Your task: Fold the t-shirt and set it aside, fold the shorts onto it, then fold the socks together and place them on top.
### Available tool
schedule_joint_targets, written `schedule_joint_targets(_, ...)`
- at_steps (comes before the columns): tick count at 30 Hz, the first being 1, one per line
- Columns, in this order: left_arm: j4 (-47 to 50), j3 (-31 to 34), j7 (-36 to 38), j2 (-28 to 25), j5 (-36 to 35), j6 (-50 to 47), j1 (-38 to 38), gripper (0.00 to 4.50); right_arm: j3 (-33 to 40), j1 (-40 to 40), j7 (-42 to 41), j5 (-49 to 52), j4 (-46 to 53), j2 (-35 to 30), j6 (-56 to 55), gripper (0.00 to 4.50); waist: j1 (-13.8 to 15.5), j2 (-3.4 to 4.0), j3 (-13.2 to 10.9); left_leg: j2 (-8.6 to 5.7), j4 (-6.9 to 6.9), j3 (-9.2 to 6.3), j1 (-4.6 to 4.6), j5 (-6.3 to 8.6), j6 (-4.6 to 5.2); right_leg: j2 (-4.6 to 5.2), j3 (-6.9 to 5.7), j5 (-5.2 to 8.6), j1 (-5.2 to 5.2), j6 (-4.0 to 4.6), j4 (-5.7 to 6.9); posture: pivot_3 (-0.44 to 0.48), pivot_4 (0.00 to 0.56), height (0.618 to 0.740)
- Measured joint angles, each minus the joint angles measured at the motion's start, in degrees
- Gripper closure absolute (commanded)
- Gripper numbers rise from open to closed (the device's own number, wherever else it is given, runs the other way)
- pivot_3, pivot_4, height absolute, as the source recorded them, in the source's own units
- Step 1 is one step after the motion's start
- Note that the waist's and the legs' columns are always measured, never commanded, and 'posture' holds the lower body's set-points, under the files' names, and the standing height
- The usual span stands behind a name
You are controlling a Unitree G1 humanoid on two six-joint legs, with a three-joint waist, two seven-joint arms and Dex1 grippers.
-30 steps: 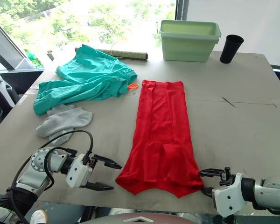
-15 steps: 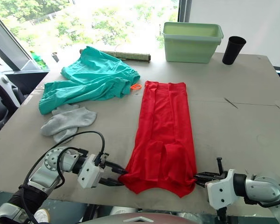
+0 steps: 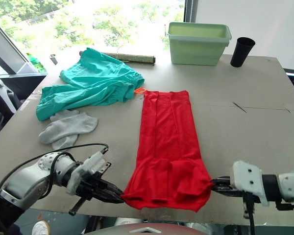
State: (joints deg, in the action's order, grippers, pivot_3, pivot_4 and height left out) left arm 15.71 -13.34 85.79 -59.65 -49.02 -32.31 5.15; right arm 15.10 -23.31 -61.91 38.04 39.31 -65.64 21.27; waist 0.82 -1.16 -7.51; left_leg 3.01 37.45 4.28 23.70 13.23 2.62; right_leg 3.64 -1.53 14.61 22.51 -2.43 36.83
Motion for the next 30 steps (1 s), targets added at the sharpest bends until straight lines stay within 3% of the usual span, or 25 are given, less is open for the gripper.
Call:
schedule_joint_targets(4,-8.14,2.35,-1.01,1.55,-5.89,-14.50,11.45,4.48,-3.30,16.02,0.24,7.81,-2.75,-1.50,9.58,4.50,-0.04,-0.08,-0.11,-0.04,0.00,0.01,0.04,0.00,0.00,-0.07,0.03,0.01,0.05,0.00,-0.03,0.000,0.150,0.740)
schedule_joint_targets(5,-11.88,2.36,-1.24,3.01,-6.06,-17.87,14.04,4.48,-7.28,22.69,-0.11,8.41,-5.56,-1.05,12.95,4.50,-0.24,-0.12,-0.11,-0.07,-0.03,0.06,0.01,0.01,0.01,-0.08,0.09,-0.05,0.04,0.10,-0.04,0.000,0.150,0.740)
schedule_joint_targets(9,-22.74,0.90,-2.57,7.74,-1.94,-23.35,21.01,4.48,-19.65,41.06,-2.83,4.20,-17.41,3.44,19.45,4.50,-0.22,-0.29,-0.26,-0.39,-0.04,0.04,0.18,0.01,0.03,-0.14,0.17,-0.12,0.16,0.17,-0.02,0.000,0.150,0.740)
schedule_joint_targets(11,-26.08,0.86,-3.33,9.78,-0.04,-23.43,22.96,4.48,-23.28,45.95,-4.17,1.69,-22.00,5.42,20.35,4.50,-0.11,-0.31,-0.29,-0.41,-0.04,0.01,0.25,0.01,0.03,-0.16,0.18,-0.20,0.20,0.02,-0.01,0.000,0.150,0.740)
schedule_joint_targets(13,-33.80,1.38,-5.64,14.81,2.87,-23.37,27.58,4.48,-29.08,54.76,-7.02,-2.71,-31.47,10.17,21.42,4.50,0.00,-0.35,-0.33,-0.46,-0.01,-0.04,0.32,0.01,0.06,-0.17,0.12,-0.22,0.21,0.00,0.01,0.000,0.150,0.740)
schedule_joint_targets(17,-41.61,2.52,-10.23,19.01,7.04,-22.75,31.45,4.48,-35.03,62.25,-10.12,-7.57,-42.16,14.65,24.12,4.50,-0.11,-0.40,-0.34,-0.51,0.05,-0.09,0.45,0.02,0.06,-0.14,0.11,-0.25,0.25,-0.05,0.00,0.000,0.150,0.740)
schedule_joint_targets(21,-43.07,3.53,-15.84,22.86,11.45,-20.57,31.44,4.48,-37.77,66.01,-10.08,-12.69,-52.95,19.42,26.55,4.50,-0.12,-0.41,-0.35,-0.52,0.05,-0.10,0.50,0.02,0.06,-0.09,0.09,-0.26,0.29,-0.06,0.02,0.000,0.150,0.740)
schedule_joint_targets(24,-42.22,6.57,-19.37,24.39,12.04,-19.60,30.00,3.36,-37.26,66.95,-7.87,-14.94,-57.39,22.13,27.13,3.42,-0.16,-0.40,-0.34,-0.51,0.05,-0.10,0.48,0.02,0.06,-0.05,0.08,-0.26,0.30,-0.06,0.11,0.000,0.150,0.740)
schedule_joint_targets(27,-38.13,11.77,-22.55,24.37,10.17,-22.62,26.47,1.86,-33.34,63.82,-6.58,-14.50,-55.27,21.79,28.16,1.88,-0.21,-0.40,-0.34,-0.31,0.04,-0.12,0.47,0.02,0.05,-0.02,0.05,-0.26,0.30,-0.06,0.14,0.000,0.150,0.740)
schedule_joint_targets(30,-33.40,16.89,-25.47,24.36,7.73,-25.30,23.43,0.72,-28.25,58.19,-4.28,-13.08,-47.23,20.36,28.64,1.65,-0.11,-0.40,-0.34,-0.30,0.04,-0.12,0.47,0.02,0.05,0.06,0.01,-0.27,0.29,-0.06,0.16,0.000,0.150,0.740)
